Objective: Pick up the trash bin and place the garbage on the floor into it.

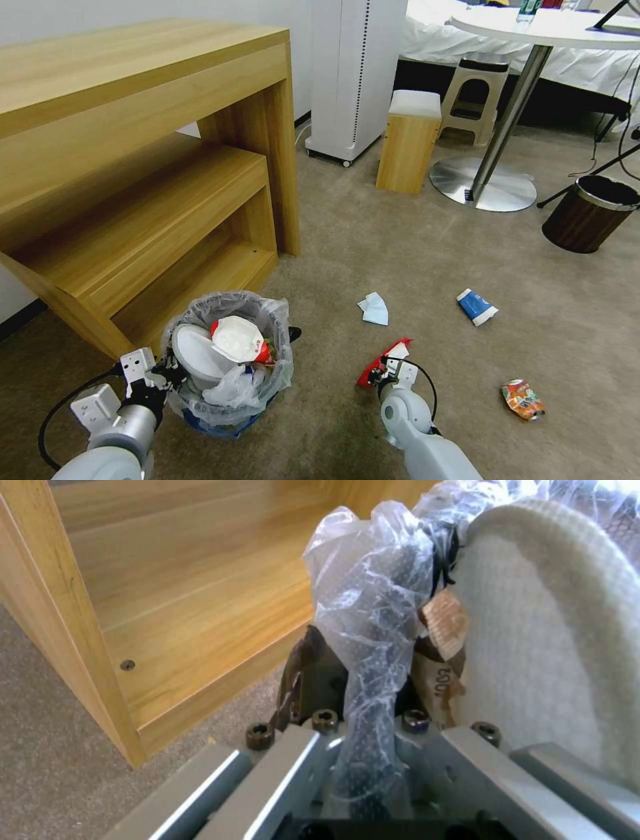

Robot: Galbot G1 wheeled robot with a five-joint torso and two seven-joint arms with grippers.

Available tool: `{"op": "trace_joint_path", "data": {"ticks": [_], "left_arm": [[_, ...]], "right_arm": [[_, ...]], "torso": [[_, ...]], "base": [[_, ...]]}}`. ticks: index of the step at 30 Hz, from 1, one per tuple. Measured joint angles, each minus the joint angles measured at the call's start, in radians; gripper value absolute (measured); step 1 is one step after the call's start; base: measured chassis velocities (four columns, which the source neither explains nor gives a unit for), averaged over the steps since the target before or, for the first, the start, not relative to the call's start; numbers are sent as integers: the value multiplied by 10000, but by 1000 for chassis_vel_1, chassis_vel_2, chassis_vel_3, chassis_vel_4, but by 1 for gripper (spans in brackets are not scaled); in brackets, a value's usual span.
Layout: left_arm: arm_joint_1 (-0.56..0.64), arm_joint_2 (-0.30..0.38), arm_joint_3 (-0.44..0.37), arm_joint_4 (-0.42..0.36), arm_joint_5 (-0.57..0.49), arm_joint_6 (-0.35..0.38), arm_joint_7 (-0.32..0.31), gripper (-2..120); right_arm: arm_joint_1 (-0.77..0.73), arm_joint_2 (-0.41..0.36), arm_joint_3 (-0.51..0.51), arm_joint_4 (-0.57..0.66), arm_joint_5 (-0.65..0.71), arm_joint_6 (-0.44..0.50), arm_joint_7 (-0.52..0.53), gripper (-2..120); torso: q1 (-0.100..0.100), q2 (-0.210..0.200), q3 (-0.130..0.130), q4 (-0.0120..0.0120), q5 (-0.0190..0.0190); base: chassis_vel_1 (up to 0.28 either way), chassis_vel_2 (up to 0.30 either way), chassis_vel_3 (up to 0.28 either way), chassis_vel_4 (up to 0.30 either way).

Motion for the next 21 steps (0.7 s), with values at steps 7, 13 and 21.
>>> {"op": "trace_joint_path", "data": {"ticks": [7,13,21], "left_arm": [[20,-71,46,15,125,-135,62,1],[41,-106,62,29,195,-158,88,1],[62,-142,66,80,251,-184,114,1]], "right_arm": [[-350,-222,24,391,-156,174,-155,0],[-574,-365,40,778,-163,235,-173,0],[-818,-582,12,1231,-291,369,-268,0]], "torso": [[0,0,0,0,0],[0,0,0,0,0],[0,0,0,0,0]], "base": [[0,0,0,0],[0,0,0,0],[0,0,0,0]]}}
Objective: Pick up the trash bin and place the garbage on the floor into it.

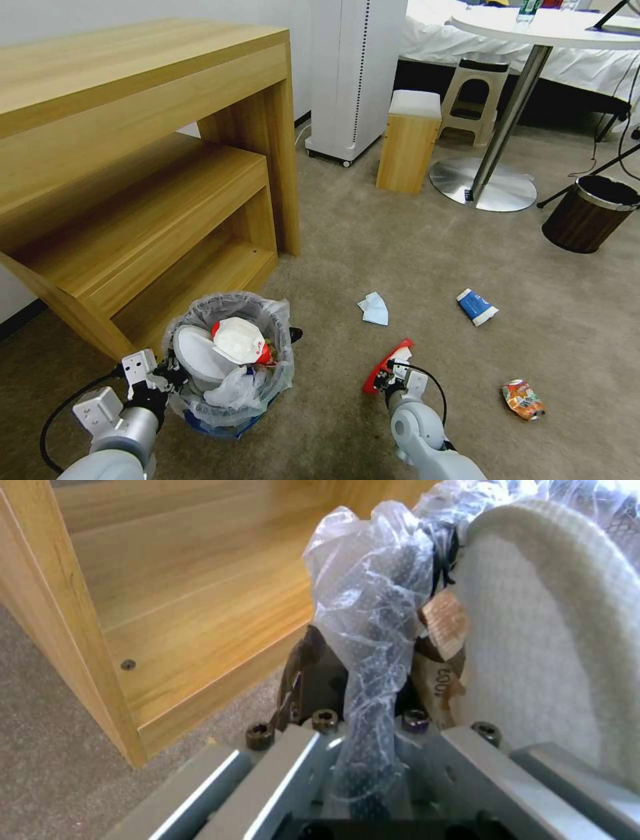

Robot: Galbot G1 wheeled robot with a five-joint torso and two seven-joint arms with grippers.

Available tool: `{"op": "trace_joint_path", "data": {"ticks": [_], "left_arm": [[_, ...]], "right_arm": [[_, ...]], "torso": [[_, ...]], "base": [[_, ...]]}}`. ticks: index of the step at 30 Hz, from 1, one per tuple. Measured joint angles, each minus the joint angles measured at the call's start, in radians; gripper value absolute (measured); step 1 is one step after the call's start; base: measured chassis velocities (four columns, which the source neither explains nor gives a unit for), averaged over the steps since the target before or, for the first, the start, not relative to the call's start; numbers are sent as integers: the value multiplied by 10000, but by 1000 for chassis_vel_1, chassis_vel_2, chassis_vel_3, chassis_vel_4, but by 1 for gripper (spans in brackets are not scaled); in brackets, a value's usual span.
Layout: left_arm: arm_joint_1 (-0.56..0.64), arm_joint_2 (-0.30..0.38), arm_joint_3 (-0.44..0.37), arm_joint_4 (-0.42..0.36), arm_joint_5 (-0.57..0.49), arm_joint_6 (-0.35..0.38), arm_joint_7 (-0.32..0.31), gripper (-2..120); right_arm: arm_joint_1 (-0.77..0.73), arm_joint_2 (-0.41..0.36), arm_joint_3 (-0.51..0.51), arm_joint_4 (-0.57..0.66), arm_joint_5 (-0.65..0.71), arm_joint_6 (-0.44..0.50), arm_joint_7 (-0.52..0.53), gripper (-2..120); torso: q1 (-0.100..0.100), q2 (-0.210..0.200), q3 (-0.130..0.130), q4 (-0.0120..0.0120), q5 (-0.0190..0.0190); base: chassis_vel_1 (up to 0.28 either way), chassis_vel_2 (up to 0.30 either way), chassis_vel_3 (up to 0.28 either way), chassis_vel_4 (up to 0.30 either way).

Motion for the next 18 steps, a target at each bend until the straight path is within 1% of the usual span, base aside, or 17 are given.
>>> {"op": "trace_joint_path", "data": {"ticks": [5,11,18], "left_arm": [[8,-23,9,29,47,-23,16,1],[-19,-52,37,62,99,-25,27,1],[-66,-105,105,149,192,-25,65,1]], "right_arm": [[-144,-129,-5,365,0,30,-40,0],[-501,-479,33,1321,29,51,-143,0],[-805,-764,106,2019,10,118,-166,0]], "torso": [[0,0,0,1,0],[0,0,0,0,0],[0,0,0,0,-1]], "base": [[0,0,0,0],[0,0,0,0],[0,0,0,0]]}}
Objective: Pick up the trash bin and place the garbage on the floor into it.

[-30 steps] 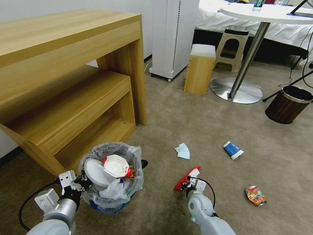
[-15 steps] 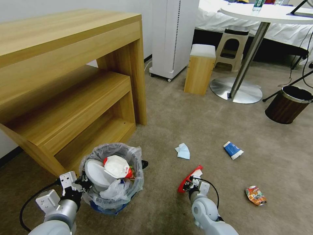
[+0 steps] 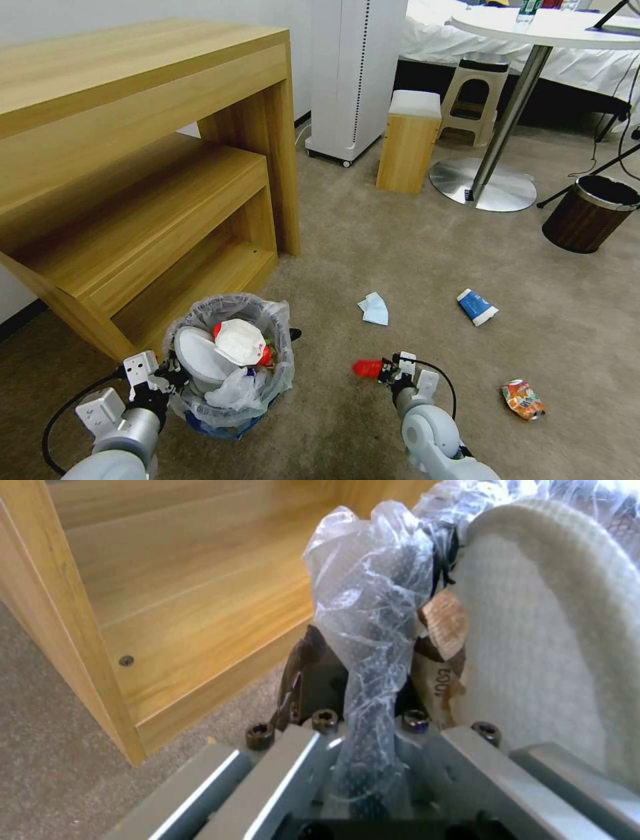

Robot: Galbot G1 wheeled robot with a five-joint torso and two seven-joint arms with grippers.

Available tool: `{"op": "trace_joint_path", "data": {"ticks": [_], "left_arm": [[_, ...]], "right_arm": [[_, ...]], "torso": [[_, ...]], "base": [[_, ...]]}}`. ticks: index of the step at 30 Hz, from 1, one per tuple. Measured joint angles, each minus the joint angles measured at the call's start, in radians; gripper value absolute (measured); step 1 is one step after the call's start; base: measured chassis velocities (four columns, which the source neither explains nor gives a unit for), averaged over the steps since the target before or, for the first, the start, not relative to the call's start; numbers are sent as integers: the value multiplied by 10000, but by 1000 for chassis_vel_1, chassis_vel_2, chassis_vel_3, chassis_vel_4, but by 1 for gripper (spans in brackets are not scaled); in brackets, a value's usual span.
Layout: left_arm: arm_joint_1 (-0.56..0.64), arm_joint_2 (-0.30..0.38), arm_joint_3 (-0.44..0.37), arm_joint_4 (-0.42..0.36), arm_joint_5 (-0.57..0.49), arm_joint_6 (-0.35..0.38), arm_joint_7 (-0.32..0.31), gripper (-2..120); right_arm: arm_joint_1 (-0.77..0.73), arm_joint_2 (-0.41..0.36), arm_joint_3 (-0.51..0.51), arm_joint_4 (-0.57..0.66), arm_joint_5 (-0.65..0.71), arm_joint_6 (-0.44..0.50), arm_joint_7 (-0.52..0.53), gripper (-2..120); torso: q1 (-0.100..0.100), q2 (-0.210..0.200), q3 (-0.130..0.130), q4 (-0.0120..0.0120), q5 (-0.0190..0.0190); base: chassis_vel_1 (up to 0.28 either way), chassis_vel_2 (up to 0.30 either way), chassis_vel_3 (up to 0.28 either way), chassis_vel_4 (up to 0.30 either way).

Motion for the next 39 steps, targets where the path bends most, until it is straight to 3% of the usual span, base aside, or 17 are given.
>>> {"op": "trace_joint_path", "data": {"ticks": [25,39], "left_arm": [[-98,-31,183,157,117,-51,91,1],[-109,-74,565,378,556,-15,260,1]], "right_arm": [[-87,-280,-103,897,-278,-17,19,0],[-60,-1117,-124,2046,334,132,-248,0]], "torso": [[0,0,0,0,1],[0,0,0,0,1]], "base": [[0,0,0,0],[0,0,0,0]]}}
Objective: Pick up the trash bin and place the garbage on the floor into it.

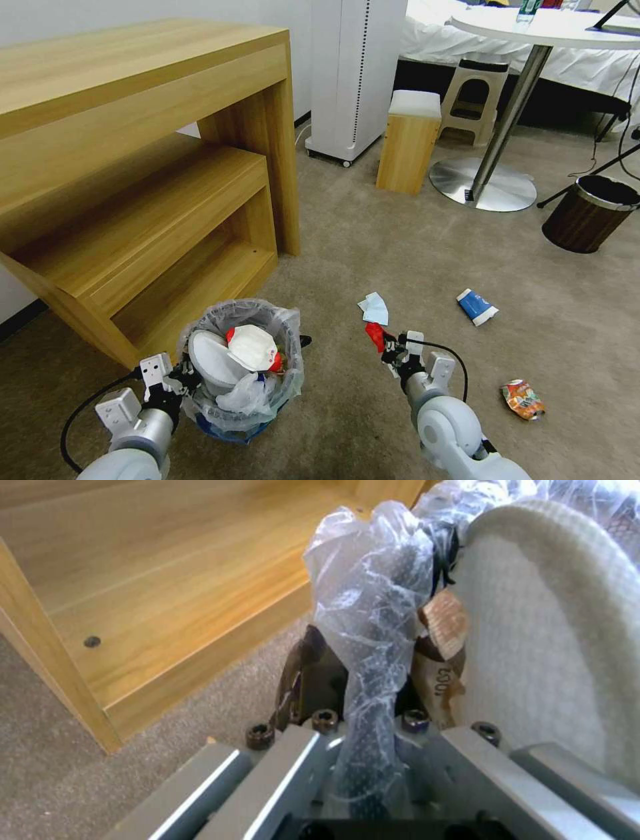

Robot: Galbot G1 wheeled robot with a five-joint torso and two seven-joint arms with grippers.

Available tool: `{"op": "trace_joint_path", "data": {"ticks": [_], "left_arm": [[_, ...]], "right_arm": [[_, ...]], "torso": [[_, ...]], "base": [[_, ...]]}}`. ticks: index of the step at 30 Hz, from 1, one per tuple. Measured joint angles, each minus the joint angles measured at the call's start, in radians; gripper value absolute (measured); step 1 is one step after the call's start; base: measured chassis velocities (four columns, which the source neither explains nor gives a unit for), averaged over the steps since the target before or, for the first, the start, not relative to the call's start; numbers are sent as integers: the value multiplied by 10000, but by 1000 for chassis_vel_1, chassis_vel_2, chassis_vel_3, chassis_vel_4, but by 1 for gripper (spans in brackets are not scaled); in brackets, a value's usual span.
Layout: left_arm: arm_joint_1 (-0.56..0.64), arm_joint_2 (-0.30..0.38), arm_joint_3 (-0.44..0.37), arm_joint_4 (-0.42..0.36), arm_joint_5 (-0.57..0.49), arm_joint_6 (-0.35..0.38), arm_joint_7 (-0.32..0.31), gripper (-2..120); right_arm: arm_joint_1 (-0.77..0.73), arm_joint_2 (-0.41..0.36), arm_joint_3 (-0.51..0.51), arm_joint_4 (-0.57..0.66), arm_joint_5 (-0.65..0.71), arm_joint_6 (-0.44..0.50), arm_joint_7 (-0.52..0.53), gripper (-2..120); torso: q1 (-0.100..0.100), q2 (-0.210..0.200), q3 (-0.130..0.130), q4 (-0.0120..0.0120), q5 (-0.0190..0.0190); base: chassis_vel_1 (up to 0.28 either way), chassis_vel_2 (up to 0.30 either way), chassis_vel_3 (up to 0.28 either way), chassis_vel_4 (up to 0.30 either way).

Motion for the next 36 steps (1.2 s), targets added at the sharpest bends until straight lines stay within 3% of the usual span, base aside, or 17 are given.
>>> {"op": "trace_joint_path", "data": {"ticks": [25,36], "left_arm": [[-89,-197,653,526,654,-52,237,1],[-164,-226,847,616,795,-58,264,1]], "right_arm": [[188,-1238,-191,1957,932,-9,-141,0],[419,-1577,-385,2309,1440,780,-1256,0]], "torso": [[0,0,0,0,0],[1,0,0,0,0]], "base": [[0,0,0,0],[0,0,0,0]]}}
